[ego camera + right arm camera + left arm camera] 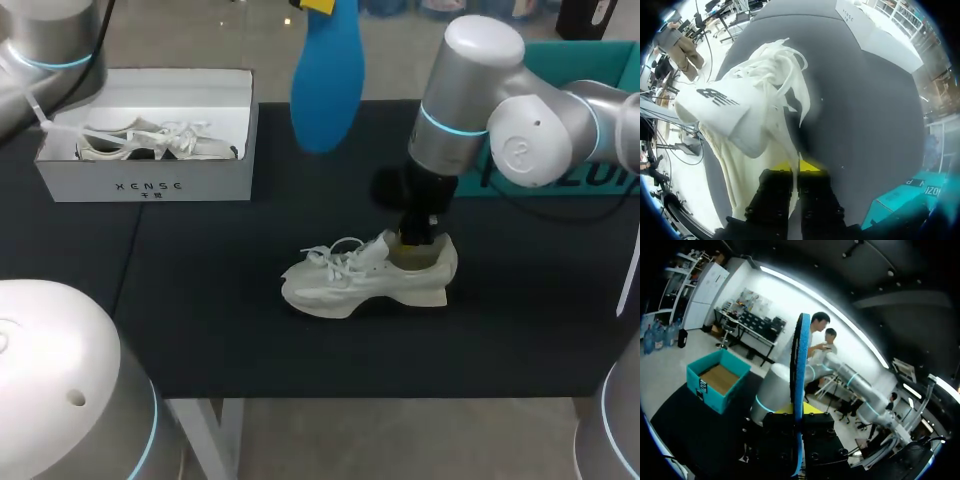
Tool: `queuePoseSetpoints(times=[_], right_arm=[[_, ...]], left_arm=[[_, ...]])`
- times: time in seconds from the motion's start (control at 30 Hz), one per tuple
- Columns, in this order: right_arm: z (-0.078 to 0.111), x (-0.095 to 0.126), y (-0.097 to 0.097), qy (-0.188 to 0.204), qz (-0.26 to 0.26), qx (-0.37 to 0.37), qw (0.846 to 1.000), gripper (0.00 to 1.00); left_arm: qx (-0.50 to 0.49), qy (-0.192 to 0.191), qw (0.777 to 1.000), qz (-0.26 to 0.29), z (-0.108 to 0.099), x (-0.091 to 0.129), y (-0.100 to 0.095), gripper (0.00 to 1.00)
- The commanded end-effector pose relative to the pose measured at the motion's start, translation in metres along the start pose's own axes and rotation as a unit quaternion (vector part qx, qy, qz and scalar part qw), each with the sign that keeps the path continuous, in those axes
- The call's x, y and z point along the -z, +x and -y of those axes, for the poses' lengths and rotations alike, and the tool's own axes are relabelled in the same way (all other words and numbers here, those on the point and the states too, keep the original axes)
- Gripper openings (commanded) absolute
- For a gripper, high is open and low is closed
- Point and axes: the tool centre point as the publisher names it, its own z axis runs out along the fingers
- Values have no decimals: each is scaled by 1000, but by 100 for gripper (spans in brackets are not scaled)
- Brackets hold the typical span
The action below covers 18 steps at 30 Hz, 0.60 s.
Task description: Take the shoe out of the shoebox, open the shoe tongue, remove and reinsert the insole, then place the shoe into the shoebox
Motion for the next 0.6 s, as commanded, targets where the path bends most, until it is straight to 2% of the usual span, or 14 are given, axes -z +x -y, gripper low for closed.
queuePoseSetpoints(times=[0.03,0.2,0.47,0.57,0.6], right_arm=[[7,22,8,-3,17,-4,1000,0],[11,46,8,0,35,-7,999,0],[18,101,6,-10,69,-12,998,0],[20,111,0,-50,14,-14,999,0],[20,111,0,-50,14,-14,999,0]], left_arm=[[0,0,1000,0,0,-1,-1,0],[0,0,1000,0,0,-1,-1,0],[0,0,1000,0,0,-1,-1,0],[0,0,1000,0,0,-1,-1,0],[0,0,1000,0,0,-1,-1,0]])
